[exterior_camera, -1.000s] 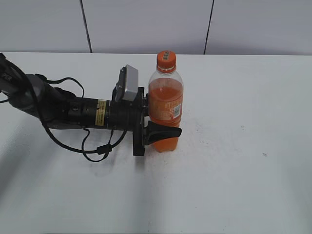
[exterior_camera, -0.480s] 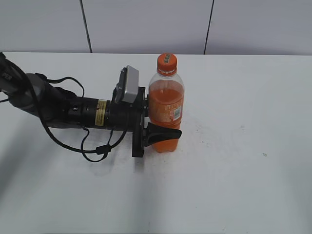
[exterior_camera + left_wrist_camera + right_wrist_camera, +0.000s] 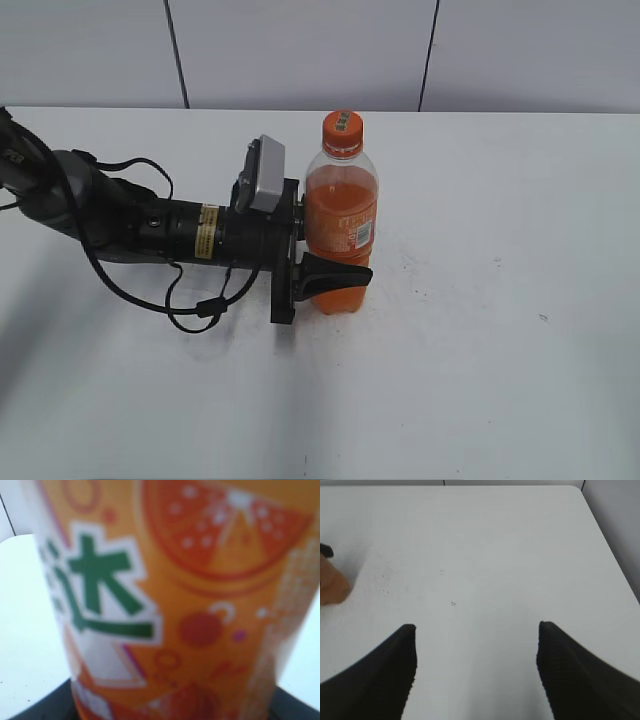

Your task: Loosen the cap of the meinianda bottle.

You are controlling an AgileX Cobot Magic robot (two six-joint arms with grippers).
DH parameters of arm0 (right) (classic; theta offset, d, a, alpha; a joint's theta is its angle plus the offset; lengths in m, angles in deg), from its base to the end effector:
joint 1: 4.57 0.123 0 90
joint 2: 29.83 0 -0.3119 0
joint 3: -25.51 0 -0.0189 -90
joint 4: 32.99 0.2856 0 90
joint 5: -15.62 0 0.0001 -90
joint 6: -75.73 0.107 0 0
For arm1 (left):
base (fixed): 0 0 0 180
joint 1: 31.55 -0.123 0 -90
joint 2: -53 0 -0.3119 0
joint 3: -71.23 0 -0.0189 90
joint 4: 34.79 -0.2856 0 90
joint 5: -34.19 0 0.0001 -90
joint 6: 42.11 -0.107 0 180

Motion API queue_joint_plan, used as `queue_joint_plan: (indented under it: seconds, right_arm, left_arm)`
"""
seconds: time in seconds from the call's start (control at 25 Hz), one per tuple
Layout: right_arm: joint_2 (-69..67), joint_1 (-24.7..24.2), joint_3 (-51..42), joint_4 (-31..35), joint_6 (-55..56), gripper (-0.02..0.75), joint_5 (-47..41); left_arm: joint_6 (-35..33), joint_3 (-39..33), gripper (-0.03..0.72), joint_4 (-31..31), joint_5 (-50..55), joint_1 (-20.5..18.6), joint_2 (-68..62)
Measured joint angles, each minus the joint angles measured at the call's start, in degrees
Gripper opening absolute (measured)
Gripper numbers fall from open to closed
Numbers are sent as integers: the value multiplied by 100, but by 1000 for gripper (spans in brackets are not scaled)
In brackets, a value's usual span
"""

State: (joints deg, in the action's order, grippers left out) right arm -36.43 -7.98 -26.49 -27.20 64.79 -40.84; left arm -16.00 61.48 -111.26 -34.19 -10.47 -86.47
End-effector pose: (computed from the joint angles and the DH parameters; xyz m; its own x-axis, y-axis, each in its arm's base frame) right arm 0.0212 0.0078 0.2788 -0.4146 -0.1096 -0.9034 -0.0733 0.9935 -0.0869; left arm 0.3755 -0.2483 0.0679 0.0722 0.2066 -0.9758 0.9971 0.0098 0.0759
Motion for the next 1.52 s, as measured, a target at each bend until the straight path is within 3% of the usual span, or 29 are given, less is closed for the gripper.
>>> queue_joint_plan:
  seconds: [0.4,0.68,0.88,1.52]
  right_arm:
    - [-261,0,351,99,679,561,158]
    - [-2624,0,1590,116,685,553,-573]
    - [-4011,0,2143,116,271,550,-210]
    - [-8612,0,5231,145,897,497,-1277]
  left_arm:
    - [0,0,394,-23,-18,0,0]
    - [0,0,394,-66,-35,0,0]
    - [6,0,393,-67,-40,0,0]
    - [51,0,393,-72,-51,0,0]
